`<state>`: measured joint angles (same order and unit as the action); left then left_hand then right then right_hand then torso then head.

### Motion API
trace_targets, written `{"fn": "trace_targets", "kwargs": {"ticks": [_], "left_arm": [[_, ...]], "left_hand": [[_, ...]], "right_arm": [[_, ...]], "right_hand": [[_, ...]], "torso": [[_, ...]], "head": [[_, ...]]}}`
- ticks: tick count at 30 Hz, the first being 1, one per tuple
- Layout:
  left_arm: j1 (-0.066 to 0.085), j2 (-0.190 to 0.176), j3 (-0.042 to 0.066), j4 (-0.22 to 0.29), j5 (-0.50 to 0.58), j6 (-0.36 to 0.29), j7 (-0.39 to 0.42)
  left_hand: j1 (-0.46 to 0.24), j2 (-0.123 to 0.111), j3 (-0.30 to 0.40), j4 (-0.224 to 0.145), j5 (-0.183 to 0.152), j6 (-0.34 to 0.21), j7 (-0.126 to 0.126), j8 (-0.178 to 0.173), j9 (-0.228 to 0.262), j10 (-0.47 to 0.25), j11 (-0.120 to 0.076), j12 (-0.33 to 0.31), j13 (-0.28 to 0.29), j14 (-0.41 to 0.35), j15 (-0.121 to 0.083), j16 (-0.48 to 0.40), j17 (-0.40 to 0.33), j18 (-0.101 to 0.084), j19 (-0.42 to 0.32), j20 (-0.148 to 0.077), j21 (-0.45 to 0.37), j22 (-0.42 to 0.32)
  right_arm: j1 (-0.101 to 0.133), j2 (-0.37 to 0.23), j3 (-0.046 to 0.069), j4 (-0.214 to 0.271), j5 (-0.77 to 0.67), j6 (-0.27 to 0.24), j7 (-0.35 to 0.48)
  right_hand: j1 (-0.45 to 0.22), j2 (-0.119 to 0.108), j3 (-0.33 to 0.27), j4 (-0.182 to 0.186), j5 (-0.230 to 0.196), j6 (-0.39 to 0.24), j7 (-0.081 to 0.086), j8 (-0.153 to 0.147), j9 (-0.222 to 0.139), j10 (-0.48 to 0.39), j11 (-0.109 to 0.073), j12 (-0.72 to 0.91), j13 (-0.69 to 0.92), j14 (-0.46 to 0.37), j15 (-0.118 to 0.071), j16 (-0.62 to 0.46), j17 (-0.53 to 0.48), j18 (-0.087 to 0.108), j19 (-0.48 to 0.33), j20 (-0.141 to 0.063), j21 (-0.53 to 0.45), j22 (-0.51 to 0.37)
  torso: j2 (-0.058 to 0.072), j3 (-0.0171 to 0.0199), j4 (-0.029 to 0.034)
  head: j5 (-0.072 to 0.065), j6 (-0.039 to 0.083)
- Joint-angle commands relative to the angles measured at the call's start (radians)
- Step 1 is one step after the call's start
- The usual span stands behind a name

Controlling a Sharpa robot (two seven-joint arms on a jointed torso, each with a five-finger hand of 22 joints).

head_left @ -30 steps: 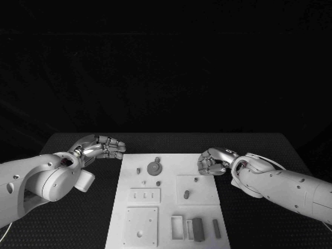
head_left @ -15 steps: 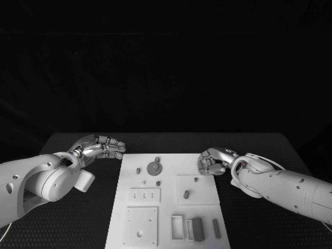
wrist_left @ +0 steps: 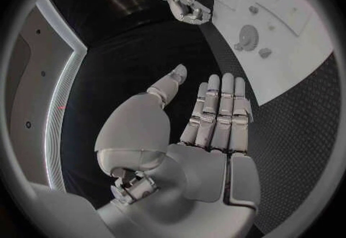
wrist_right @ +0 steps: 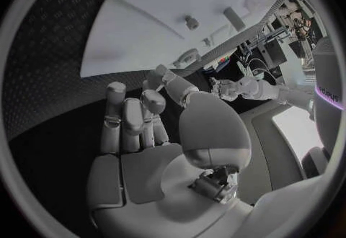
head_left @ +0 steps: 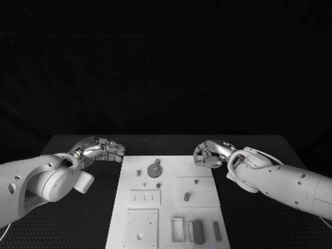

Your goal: Assemble the parts on the task board

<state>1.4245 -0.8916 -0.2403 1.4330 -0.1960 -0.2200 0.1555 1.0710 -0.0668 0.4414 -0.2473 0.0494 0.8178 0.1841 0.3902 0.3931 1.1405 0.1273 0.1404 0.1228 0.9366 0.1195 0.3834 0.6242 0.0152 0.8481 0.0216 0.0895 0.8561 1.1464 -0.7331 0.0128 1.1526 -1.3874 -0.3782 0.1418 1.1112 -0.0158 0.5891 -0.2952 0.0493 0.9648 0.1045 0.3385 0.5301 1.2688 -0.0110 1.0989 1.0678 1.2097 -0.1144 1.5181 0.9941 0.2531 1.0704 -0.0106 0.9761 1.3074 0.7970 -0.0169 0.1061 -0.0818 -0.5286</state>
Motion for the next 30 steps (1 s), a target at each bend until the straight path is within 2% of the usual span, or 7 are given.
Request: {"fn": "trace_targets", "kwargs": {"ticks": [1, 5, 10, 13, 18, 24, 30], "left_arm": [[0.002, 0.016, 0.001, 0.01, -0.065, 0.021, 0.007], [0.003, 0.05, 0.001, -0.003, -0.072, 0.066, -0.056], [0.012, 0.096, 0.002, -0.005, -0.087, 0.043, -0.138], [0.03, 0.125, 0.002, -0.009, -0.087, 0.02, -0.186], [0.054, 0.172, 0.002, -0.018, -0.103, 0.048, -0.333], [0.058, 0.204, 0.002, -0.01, -0.138, 0.055, -0.407], [0.058, 0.227, 0.002, -0.004, -0.177, 0.053, -0.433]], "left_hand": [[-0.014, 0.016, 0.004, 0.007, 0.001, 0.016, -0.006, 0.008, 0.001, 0.03, -0.011, 0.015, 0.01, 0.03, -0.012, 0.017, 0.012, 0.004, 0.028, -0.009, 0.013, 0.006], [-0.028, 0.024, 0.008, 0.01, 0.002, 0.048, -0.019, 0.02, 0.005, 0.062, -0.027, 0.03, 0.025, 0.061, -0.028, 0.031, 0.029, 0.006, 0.058, -0.022, 0.023, 0.012], [-0.074, 0.022, -0.006, 0.031, 0.001, 0.083, -0.035, 0.031, 0.008, 0.11, -0.05, 0.054, 0.048, 0.104, -0.05, 0.054, 0.054, 0.01, 0.102, -0.041, 0.038, 0.018], [-0.083, 0.023, -0.008, 0.033, 0.001, 0.093, -0.04, 0.032, 0.008, 0.127, -0.059, 0.062, 0.059, 0.12, -0.059, 0.063, 0.068, 0.011, 0.122, -0.05, 0.044, 0.021], [-0.111, 0.003, -0.023, 0.034, -0.001, 0.101, -0.041, 0.029, 0.006, 0.147, -0.068, 0.072, 0.076, 0.138, -0.068, 0.07, 0.085, 0.01, 0.143, -0.061, 0.05, 0.025], [-0.206, -0.011, -0.083, 0.059, 0.0, 0.102, -0.044, 0.023, 0.004, 0.164, -0.079, 0.081, 0.094, 0.155, -0.08, 0.077, 0.102, 0.013, 0.16, -0.074, 0.051, 0.025], [-0.226, -0.009, -0.109, 0.048, 0.0, 0.116, -0.051, 0.025, 0.004, 0.171, -0.085, 0.086, 0.111, 0.159, -0.087, 0.088, 0.115, 0.012, 0.168, -0.082, 0.049, 0.026]], "right_arm": [[0.019, 0.008, 0.0, 0.035, -0.023, -0.01, -0.048], [0.042, 0.017, 0.001, 0.065, -0.048, -0.001, -0.084], [0.069, 0.032, 0.001, 0.123, -0.078, 0.064, -0.149], [0.072, 0.038, 0.001, 0.152, -0.086, 0.087, -0.177], [0.072, 0.061, 0.001, 0.188, -0.107, 0.094, -0.219], [0.072, 0.083, 0.001, 0.216, -0.108, 0.097, -0.231], [0.072, 0.113, 0.001, 0.237, -0.108, 0.102, -0.243]], "right_hand": [[0.0, 0.007, -0.006, 0.001, 0.0, 0.021, -0.01, 0.009, 0.027, -0.002, -0.006, -0.001, 0.001, 0.002, -0.005, 0.006, 0.001, 0.009, -0.003, -0.007, 0.005, 0.021], [0.001, 0.007, -0.007, 0.001, 0.0, 0.023, -0.01, 0.01, 0.028, -0.001, -0.006, -0.001, 0.001, 0.002, -0.005, 0.006, 0.001, 0.009, -0.003, -0.007, 0.006, 0.021], [0.002, 0.007, -0.008, 0.001, 0.0, 0.025, -0.011, 0.011, 0.029, 0.0, -0.007, -0.002, 0.001, 0.001, -0.006, 0.005, -0.002, 0.009, -0.003, -0.008, 0.006, 0.021], [0.001, 0.008, -0.009, 0.002, 0.0, 0.025, -0.011, 0.011, 0.03, 0.0, -0.007, -0.002, 0.001, -0.001, -0.006, 0.005, -0.005, 0.009, -0.003, -0.007, 0.006, 0.02], [0.001, 0.009, -0.009, 0.001, 0.0, 0.026, -0.011, 0.011, 0.03, 0.0, -0.007, -0.003, 0.001, -0.001, -0.006, 0.005, -0.005, 0.009, -0.003, -0.007, 0.006, 0.02], [0.002, 0.009, -0.01, 0.001, 0.0, 0.026, -0.011, 0.012, 0.031, 0.0, -0.008, -0.003, 0.001, 0.0, -0.006, 0.004, -0.005, 0.009, -0.003, -0.008, 0.006, 0.02], [0.003, 0.009, -0.01, 0.001, 0.0, 0.026, -0.012, 0.012, 0.032, 0.0, -0.008, -0.004, 0.001, -0.001, -0.007, 0.004, -0.007, 0.009, -0.004, -0.008, 0.006, 0.02]], "torso": [[0.0, 0.0006, -0.0007], [-0.003, -0.0006, -0.0003], [-0.008, 0.001, -0.0044], [-0.01, 0.0002, -0.0068], [-0.013, 0.0009, -0.0097], [-0.015, 0.0007, -0.0096], [-0.014, 0.0007, -0.0101]], "head": [[0.004, 0.012], [0.004, 0.018], [0.01, 0.023], [0.012, 0.025], [0.026, 0.027], [0.027, 0.027], [0.024, 0.03]]}}
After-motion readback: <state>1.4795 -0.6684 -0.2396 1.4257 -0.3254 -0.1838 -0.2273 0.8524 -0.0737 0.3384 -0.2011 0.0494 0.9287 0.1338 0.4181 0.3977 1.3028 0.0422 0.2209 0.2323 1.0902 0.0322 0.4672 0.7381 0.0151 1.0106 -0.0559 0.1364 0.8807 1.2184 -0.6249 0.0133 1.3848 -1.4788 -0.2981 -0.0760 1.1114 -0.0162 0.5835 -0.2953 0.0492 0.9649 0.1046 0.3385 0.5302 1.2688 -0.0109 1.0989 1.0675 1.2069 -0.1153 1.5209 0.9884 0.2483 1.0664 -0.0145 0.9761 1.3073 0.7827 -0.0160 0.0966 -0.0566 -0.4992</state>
